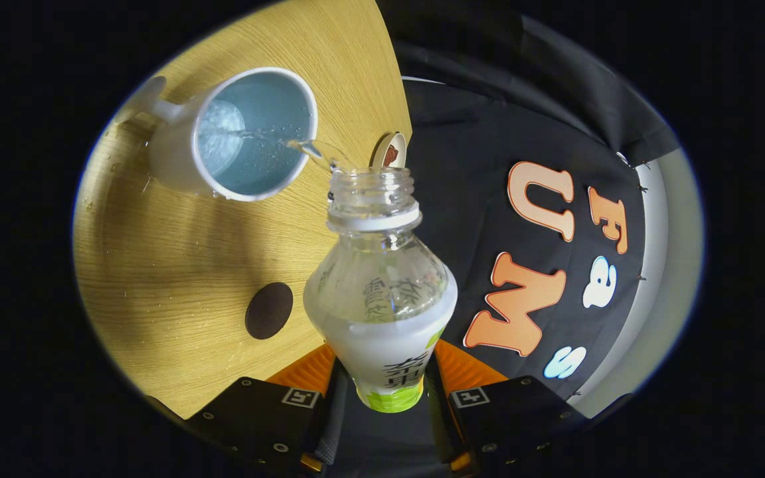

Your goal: Take the bottle from table, then pour the juice into the cup, finally place the bottle on the coaster

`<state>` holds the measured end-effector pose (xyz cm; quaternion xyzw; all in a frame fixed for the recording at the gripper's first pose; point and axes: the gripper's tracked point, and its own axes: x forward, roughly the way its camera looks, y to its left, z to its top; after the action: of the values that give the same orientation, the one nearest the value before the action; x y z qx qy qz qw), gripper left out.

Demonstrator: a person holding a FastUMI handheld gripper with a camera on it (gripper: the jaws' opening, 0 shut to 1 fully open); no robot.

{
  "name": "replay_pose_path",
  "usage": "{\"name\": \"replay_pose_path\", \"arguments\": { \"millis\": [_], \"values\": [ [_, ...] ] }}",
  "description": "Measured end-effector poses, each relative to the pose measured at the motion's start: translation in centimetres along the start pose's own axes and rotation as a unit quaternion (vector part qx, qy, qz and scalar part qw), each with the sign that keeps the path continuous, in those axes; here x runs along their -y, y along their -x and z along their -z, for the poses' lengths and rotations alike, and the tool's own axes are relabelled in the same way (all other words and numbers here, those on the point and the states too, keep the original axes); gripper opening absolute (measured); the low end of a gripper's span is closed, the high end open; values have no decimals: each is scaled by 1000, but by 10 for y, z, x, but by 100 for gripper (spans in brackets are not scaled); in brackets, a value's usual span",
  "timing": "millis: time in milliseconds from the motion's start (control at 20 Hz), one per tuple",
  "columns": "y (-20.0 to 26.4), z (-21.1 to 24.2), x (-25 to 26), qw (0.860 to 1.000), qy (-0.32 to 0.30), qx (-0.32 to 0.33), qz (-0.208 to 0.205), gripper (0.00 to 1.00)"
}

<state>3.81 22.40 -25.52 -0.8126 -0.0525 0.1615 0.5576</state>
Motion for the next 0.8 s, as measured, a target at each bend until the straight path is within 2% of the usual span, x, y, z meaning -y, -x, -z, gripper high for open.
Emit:
{"name": "replay_pose_path", "arguments": {
  "millis": [800],
  "values": [
    [-2,3,8,1000,24,4,-1,57]
  ]
}}
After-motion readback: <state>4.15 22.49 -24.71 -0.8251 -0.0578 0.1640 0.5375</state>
